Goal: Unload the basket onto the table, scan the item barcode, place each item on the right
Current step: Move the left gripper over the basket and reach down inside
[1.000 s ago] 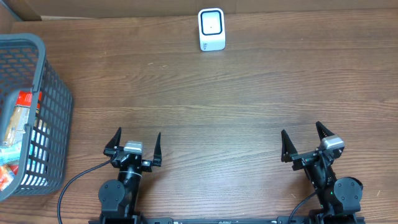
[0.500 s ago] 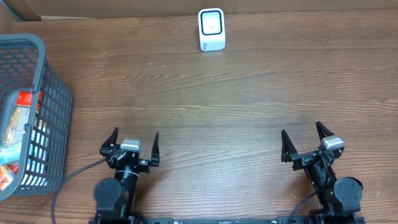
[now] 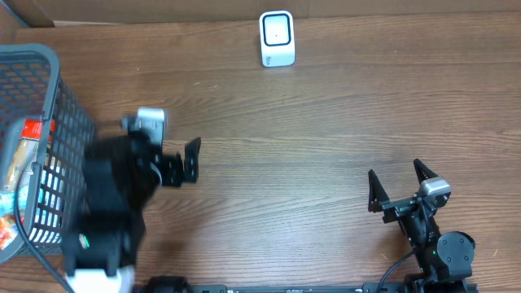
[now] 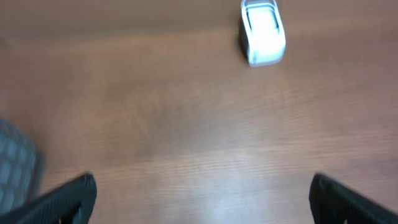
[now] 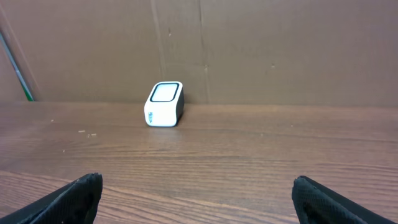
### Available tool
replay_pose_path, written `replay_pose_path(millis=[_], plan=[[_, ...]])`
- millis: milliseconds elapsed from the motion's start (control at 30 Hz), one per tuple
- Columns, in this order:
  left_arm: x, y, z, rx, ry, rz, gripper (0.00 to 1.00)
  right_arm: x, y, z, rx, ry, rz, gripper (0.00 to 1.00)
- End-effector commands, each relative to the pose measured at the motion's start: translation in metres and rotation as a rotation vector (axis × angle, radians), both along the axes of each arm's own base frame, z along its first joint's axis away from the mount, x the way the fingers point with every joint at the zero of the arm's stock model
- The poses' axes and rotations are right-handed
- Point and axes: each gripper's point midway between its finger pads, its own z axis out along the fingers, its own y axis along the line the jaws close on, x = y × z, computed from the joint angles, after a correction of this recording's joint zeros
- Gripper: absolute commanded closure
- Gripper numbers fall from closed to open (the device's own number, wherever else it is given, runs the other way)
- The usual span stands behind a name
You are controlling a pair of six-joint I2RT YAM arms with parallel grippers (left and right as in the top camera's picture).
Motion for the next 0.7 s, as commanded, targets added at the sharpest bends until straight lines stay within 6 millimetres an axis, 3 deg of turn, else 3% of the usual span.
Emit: replay_pose_path(millis=[0, 167, 333, 433, 533, 667], plan=[[0.016, -0.019, 0.037, -0.080, 0.060, -0.066, 0.00, 0.000, 0.000, -0.002, 0.000, -0.005, -0.002, 0.00], [0.042, -0.026, 0.041, -0.120, 0.176, -0.080, 0.00, 0.000, 0.000, -0.002, 0.000, -0.005, -0.002, 0.00], [0.066, -0.039, 0.017, -0.192, 0.255, -0.109, 0.00, 0.000, 0.000, -0.002, 0.000, -0.005, -0.002, 0.00], [0.081, -0.037, 0.018, -0.224, 0.242, -0.068, 0.06, 0.000, 0.000, -0.002, 0.000, -0.005, -0.002, 0.00], [0.095, -0.018, 0.042, -0.281, 0.178, 0.059, 0.10, 0.000, 0.000, -0.002, 0.000, -0.005, -0.002, 0.00], [0.108, 0.026, 0.102, -0.370, 0.032, 0.216, 0.10, 0.000, 0.000, -0.002, 0.000, -0.005, -0.002, 0.00]])
